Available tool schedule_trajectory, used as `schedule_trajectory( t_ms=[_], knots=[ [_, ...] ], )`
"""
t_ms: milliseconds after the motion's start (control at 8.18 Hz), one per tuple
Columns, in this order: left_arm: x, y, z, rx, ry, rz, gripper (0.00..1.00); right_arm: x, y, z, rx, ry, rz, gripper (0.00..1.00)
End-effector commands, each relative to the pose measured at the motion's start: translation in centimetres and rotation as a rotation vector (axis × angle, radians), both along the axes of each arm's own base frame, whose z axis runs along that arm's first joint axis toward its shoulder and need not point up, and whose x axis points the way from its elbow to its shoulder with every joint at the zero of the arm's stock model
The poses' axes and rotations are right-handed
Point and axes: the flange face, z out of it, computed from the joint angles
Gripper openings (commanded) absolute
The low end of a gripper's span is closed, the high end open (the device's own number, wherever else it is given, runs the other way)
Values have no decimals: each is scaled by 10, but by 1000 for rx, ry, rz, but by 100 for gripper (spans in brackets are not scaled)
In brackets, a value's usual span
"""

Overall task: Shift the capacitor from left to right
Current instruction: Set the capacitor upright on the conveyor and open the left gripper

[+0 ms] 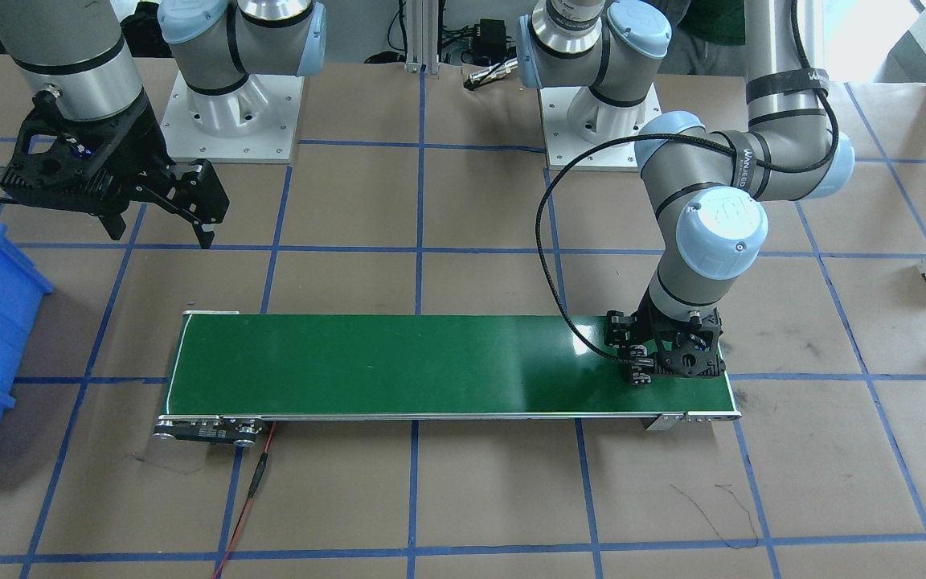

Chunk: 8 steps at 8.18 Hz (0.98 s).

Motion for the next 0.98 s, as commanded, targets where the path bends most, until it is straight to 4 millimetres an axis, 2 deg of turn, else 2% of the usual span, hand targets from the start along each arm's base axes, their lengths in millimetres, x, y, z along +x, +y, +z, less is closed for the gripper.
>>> schedule_trajectory(
  t_ms=[0,122,245,367,611,856],
  knots=[
    [-3,-12,67,-91,-1,-5,100,0,0,0,-3,-2,-1,100],
    [4,-29,134,-199,-7,21,100,0,0,0,-2,-1,1,100],
    [12,-44,190,-303,-21,23,100,0,0,0,-3,-1,4,100],
    [11,-43,215,-332,-31,12,100,-1,-2,-2,4,0,13,100],
    [11,-32,191,-202,-25,14,100,-2,-3,-7,12,-6,52,100],
    [11,-30,188,-194,-29,11,100,2,-6,-20,25,-52,115,100]
  ],
)
